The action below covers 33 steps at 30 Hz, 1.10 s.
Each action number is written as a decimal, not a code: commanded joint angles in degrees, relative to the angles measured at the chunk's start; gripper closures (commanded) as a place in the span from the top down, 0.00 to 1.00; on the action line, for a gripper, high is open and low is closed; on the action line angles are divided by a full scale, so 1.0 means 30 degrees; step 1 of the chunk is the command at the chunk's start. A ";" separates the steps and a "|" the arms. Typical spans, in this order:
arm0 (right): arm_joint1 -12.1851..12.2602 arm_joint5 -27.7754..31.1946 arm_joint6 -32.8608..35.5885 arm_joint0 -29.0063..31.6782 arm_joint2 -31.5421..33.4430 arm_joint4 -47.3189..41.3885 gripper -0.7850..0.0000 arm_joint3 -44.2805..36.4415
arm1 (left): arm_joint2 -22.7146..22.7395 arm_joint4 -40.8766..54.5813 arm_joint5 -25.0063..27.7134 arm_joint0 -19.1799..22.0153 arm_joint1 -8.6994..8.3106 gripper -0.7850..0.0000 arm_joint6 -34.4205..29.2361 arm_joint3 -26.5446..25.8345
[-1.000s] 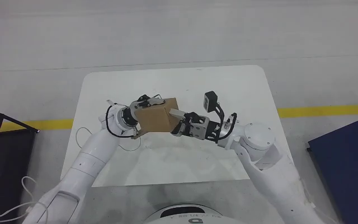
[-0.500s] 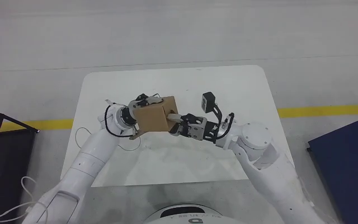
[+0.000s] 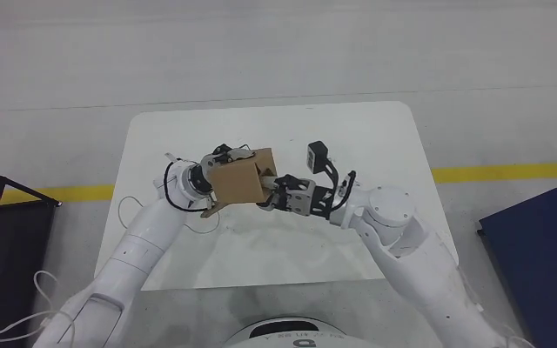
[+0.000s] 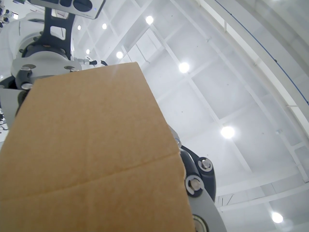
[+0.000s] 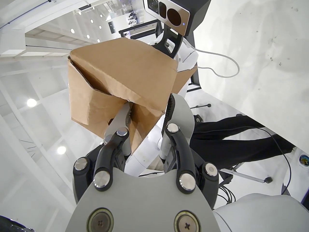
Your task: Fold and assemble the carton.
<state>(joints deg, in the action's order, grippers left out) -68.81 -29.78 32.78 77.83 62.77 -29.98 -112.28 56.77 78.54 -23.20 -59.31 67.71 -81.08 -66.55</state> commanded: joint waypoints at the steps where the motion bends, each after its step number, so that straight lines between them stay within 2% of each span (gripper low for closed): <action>1: 0.0005 0.0040 -0.0011 -0.0041 -0.0039 -0.0024 0.48 0.0066 | -0.0063 -0.0014 0.0001 0.0006 0.0007 0.00 -0.0001 0.0005; 8: 0.0131 0.0717 -0.0133 0.0564 0.0543 -0.0208 0.50 -0.0484 | -0.0056 0.0168 0.0064 0.0011 0.0006 0.00 -0.0064 0.0192; 11: 0.0244 0.1141 -0.0206 0.1214 0.1117 -0.0251 0.54 -0.0970 | 0.0087 0.0629 0.0125 -0.0100 -0.0019 0.00 -0.0125 0.0338; 15: 0.0384 0.1757 -0.0296 0.2116 0.1769 -0.0173 0.73 -0.1553 | 0.0174 0.0901 0.0142 -0.0164 -0.0043 0.00 -0.0142 0.0389; 16: 0.0409 0.1942 -0.0315 0.2305 0.1895 -0.0170 0.81 -0.1631 | 0.0174 0.0901 0.0142 -0.0164 -0.0043 0.00 -0.0142 0.0389; 17: 0.0433 0.2146 -0.0335 0.2463 0.2016 -0.0143 1.00 -0.1703 | 0.0174 0.0901 0.0142 -0.0164 -0.0043 0.00 -0.0142 0.0389; 24: 0.0448 0.2672 -0.0496 0.2742 0.2260 -0.0336 1.00 -0.1789 | 0.0174 0.0901 0.0142 -0.0164 -0.0043 0.00 -0.0142 0.0389; 27: 0.0432 0.2837 -0.0574 0.2756 0.2281 -0.0493 1.00 -0.1797 | 0.0347 0.1113 0.0228 -0.0617 -0.0040 0.00 0.0451 -0.0069; 30: 0.0288 0.4982 -0.2010 0.2937 0.2707 -0.1457 1.00 -0.1306 | 0.0555 0.1638 0.0135 -0.0922 -0.0006 0.00 0.0192 -0.0406; 33: 0.0275 0.4959 -0.2790 0.3027 0.2618 -0.0958 1.00 -0.1010 | 0.0722 0.2682 0.0239 -0.1055 0.0107 0.00 -0.0239 -0.0626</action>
<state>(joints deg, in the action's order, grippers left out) -68.00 -14.20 24.86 86.96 70.80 -33.58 -115.55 58.86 85.43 -22.72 -62.38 67.91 -81.57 -68.23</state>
